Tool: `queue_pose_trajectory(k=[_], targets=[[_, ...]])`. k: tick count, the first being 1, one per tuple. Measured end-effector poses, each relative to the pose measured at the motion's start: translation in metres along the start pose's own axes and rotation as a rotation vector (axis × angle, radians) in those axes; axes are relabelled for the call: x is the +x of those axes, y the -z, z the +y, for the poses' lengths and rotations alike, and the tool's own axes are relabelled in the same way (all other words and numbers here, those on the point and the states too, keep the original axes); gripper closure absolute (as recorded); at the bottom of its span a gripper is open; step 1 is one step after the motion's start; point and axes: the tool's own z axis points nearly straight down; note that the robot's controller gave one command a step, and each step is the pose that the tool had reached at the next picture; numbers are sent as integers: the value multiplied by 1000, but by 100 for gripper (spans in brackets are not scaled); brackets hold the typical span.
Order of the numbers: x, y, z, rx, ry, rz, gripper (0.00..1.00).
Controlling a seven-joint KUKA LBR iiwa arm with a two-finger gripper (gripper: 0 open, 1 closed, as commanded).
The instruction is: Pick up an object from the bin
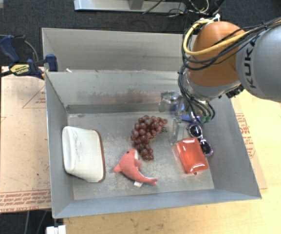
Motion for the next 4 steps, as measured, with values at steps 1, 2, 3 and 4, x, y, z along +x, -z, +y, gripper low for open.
queue_pose_trajectory(k=[1,2,3,4], targets=[[-14,-44,8,-2,15,3,0],[-21,-69,14,-2,-20,4,0],[-19,-86,9,-2,104,-3,100],[-19,-86,9,-2,104,-3,100]])
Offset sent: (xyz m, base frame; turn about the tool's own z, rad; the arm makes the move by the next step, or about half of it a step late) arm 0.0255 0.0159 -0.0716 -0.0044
